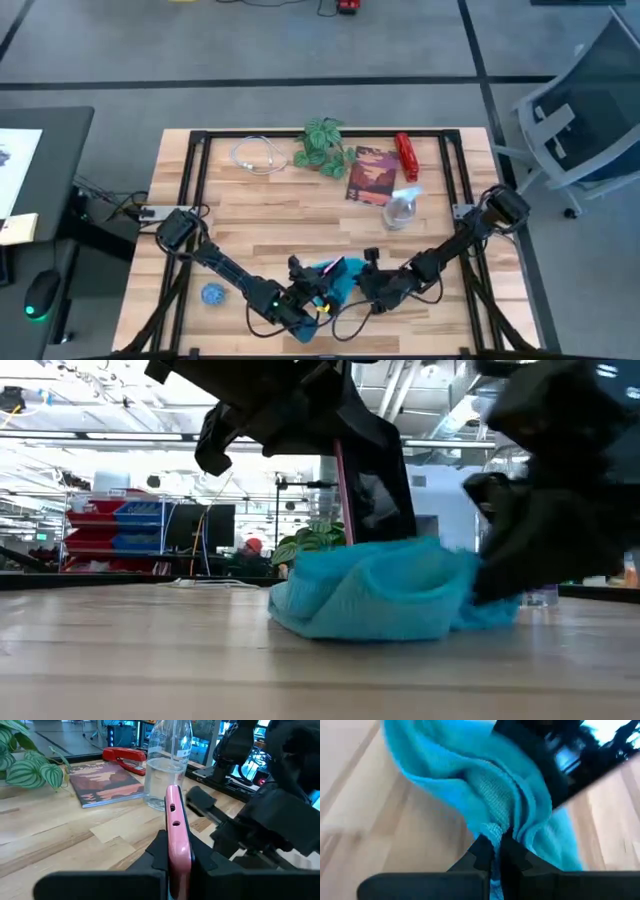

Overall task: Apply microfiber cloth
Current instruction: Wipe the front of the pink cellphone with the blue microfiber cloth

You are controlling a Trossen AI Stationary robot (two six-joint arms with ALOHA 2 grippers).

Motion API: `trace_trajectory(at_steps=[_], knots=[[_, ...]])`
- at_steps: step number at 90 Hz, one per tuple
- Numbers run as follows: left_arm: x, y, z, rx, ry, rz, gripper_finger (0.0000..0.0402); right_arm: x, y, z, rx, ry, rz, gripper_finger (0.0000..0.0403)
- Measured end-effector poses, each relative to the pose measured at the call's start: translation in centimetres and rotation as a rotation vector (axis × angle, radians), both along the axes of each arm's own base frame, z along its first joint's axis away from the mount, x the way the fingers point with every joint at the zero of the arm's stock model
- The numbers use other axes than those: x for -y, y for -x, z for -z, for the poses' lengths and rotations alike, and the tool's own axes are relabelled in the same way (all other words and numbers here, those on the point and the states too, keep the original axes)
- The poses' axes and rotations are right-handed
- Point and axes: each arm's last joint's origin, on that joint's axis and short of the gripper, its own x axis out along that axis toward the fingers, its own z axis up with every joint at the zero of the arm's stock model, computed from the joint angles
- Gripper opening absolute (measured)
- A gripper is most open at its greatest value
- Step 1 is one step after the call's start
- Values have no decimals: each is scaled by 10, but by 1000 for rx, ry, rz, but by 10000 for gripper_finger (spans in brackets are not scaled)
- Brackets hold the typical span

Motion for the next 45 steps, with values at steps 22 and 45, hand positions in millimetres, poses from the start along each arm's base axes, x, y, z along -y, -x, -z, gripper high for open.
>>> trace_trajectory(at_steps=[22,45], knots=[[0,2,1,15,5,-18,7,-16,27,-19,-56,-15,-100,40],[0,2,1,28,5,-29,7,-19,31,-50,-21,-140,-222,71]])
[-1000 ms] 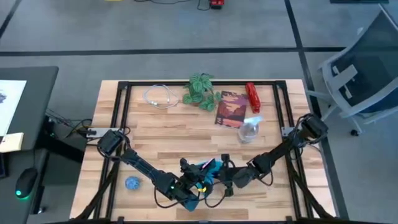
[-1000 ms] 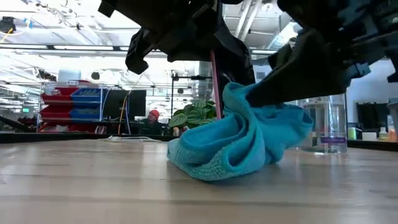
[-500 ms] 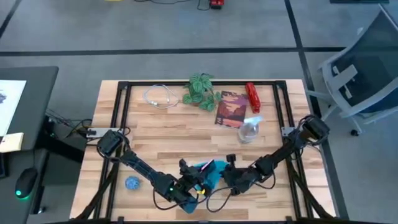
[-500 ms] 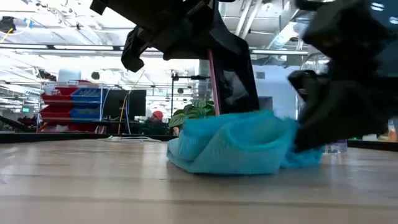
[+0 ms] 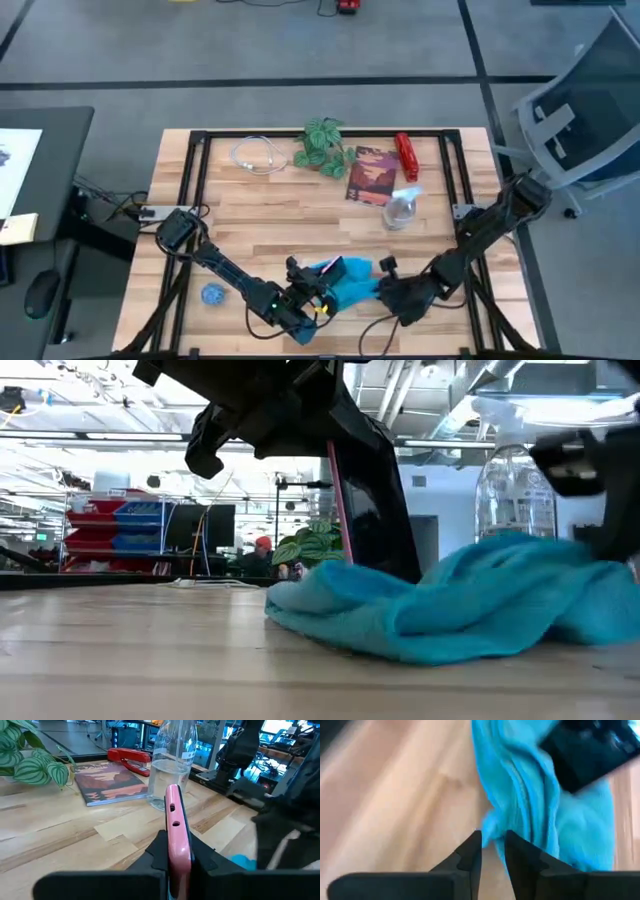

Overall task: Apply microfiber cloth
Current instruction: Wipe the front of the pink cellphone with the blue microfiber cloth

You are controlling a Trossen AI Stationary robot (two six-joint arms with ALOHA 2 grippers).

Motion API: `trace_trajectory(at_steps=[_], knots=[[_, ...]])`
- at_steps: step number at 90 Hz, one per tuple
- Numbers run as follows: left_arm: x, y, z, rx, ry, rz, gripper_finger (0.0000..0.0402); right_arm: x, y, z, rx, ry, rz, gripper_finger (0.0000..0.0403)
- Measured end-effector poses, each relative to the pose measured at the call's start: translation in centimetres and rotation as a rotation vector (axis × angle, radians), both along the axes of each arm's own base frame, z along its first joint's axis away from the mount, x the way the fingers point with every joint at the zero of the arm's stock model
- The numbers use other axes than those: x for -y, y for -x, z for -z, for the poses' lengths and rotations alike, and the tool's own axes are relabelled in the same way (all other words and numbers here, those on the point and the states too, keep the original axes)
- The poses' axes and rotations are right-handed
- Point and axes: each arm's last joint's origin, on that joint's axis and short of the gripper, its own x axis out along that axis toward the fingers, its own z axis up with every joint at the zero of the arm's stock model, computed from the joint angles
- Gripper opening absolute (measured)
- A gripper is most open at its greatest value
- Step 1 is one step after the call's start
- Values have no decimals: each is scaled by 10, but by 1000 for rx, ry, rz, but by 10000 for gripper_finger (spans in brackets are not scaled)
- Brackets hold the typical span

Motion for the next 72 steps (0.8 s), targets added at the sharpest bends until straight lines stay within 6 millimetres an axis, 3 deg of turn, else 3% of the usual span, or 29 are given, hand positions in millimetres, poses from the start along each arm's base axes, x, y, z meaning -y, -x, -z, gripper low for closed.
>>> trace_trajectory(at_steps=[16,31,47,72], knots=[[0,0,0,3,-1,-2,7,-15,-15,-10,205,-83,-112,72],[0,0,-2,10,3,-2,7,-17,-35,10,203,-107,-162,77],[1,1,-2,12,7,0,8,-12,-52,27,181,-35,-126,118],[0,1,-2,-1,25,12,8,-5,-58,55,114,40,-92,155]])
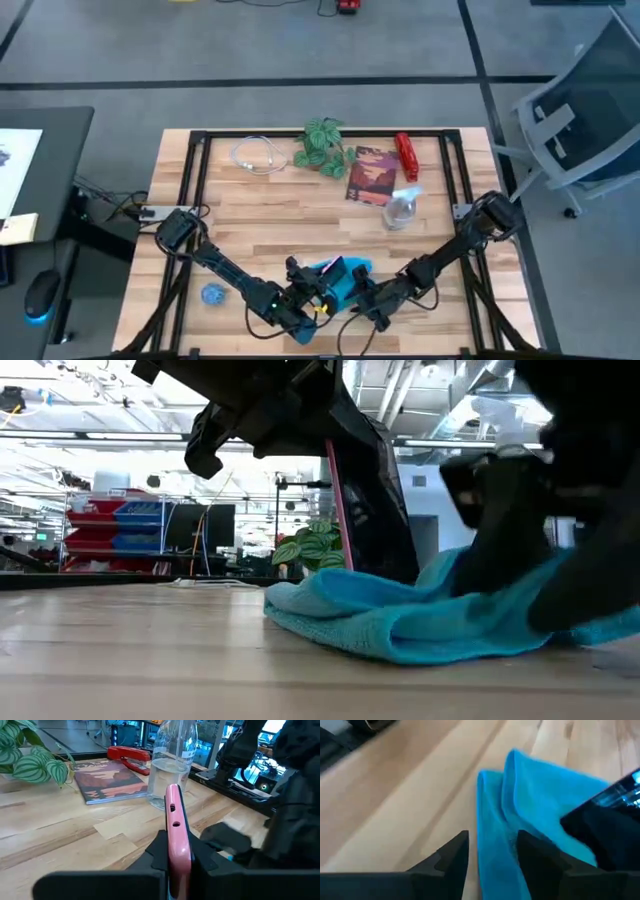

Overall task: Apply microfiber cloth
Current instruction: Wipe the front of the pink cellphone with the blue microfiber cloth

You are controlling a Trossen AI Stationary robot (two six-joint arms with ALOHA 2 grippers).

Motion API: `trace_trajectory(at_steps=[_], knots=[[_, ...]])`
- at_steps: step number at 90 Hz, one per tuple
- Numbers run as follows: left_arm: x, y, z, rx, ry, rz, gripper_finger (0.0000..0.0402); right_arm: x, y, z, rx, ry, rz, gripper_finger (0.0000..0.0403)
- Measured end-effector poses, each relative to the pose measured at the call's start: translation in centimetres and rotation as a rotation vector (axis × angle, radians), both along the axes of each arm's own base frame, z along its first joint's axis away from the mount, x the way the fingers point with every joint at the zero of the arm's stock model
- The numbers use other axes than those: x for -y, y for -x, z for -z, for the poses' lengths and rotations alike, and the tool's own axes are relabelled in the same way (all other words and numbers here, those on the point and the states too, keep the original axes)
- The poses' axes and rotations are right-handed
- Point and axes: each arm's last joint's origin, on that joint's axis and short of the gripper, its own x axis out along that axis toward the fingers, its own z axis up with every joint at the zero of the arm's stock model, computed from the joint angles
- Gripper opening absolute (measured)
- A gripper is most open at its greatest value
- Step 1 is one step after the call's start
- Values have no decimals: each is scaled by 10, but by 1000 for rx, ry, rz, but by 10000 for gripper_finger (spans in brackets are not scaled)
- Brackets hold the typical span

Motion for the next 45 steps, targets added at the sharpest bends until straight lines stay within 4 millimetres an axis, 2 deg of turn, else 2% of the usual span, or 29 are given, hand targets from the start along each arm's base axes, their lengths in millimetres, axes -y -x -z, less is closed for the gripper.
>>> trace_trajectory(at_steps=[14,31,45], knots=[[0,0,0,4,8,1,8,1,-2,6,-3,-2,37,129],[4,5,-16,-7,32,52,8,-1,2,7,13,51,81,15],[5,6,-25,-32,50,105,8,-5,9,5,68,138,158,3]])
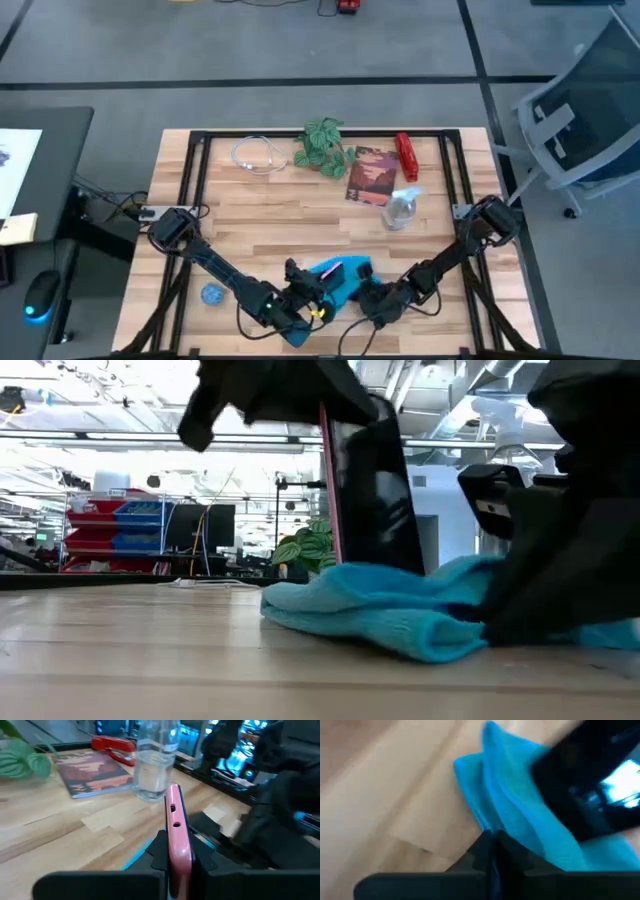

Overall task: Apply microfiber cloth
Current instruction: Wipe the front of the pink cellphone with the blue microfiber cloth

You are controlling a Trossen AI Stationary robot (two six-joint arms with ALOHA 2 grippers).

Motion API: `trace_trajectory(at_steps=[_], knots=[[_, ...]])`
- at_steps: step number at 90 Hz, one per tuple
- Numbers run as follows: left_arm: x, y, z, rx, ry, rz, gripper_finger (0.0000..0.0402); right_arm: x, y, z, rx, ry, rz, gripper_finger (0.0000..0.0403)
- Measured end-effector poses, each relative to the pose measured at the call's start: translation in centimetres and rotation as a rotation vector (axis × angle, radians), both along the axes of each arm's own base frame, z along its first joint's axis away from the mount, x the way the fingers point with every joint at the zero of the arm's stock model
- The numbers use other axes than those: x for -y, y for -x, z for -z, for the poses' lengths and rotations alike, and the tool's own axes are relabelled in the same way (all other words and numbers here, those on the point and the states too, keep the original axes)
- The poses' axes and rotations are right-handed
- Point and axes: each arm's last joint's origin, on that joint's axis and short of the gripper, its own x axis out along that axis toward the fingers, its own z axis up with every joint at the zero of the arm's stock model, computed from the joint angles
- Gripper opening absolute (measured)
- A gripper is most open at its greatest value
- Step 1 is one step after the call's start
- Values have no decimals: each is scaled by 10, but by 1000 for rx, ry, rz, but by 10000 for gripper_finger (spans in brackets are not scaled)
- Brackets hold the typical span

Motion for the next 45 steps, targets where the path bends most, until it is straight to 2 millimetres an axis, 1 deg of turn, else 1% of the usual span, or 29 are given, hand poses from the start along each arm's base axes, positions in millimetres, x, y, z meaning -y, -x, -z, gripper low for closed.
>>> trace_trajectory(at_steps=[14,21,31,45], knots=[[-4,-4,9,-29,30,6,8,-7,5,-22,75,-19,-3,1],[-6,-4,11,-25,39,-9,8,-8,7,-32,103,-19,-18,0],[-8,-5,11,-28,47,-12,8,-7,7,-48,189,16,32,0],[-8,-6,11,-35,40,-4,8,1,4,-56,204,54,54,0]])
